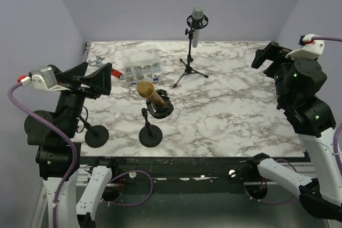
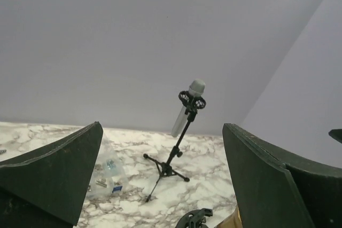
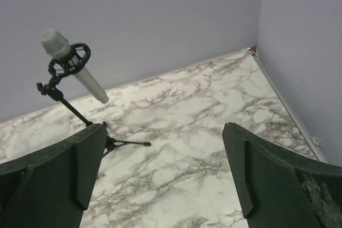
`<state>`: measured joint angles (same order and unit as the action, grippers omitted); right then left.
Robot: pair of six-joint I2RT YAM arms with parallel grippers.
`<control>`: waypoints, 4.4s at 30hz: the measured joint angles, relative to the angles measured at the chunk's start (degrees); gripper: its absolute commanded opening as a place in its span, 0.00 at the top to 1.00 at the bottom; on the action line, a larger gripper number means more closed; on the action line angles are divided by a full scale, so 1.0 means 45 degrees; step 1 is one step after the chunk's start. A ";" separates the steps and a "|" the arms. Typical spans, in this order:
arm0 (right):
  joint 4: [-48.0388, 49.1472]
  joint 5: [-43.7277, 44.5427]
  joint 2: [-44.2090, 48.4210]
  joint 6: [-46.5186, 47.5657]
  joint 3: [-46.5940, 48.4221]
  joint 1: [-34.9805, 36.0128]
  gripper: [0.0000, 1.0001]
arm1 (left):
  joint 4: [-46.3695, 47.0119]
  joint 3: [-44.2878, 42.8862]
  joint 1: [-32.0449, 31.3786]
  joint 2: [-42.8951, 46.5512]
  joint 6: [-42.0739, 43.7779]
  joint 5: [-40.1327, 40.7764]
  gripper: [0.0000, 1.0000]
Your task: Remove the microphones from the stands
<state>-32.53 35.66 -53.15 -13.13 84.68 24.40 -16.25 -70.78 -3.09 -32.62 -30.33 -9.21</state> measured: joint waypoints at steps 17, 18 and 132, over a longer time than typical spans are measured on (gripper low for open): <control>0.0520 -0.6679 0.0296 -0.0389 -0.2730 0.0005 0.00 | 0.1948 0.4143 -0.0005 0.0321 0.1127 -0.3551 0.02; 0.0617 -0.7315 0.0194 -0.0418 -0.2846 0.0005 0.00 | 0.2147 0.4357 -0.0005 0.0384 0.1185 -0.3594 0.02; 1.5188 0.5479 -0.3419 1.0511 -0.5221 0.5853 0.99 | 0.3089 0.5693 -0.0175 0.0495 0.1928 -0.3881 0.01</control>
<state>35.81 60.31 -68.53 34.17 61.19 50.74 -2.35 -45.17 -3.88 -30.39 -21.65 -26.68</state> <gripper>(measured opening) 0.443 0.980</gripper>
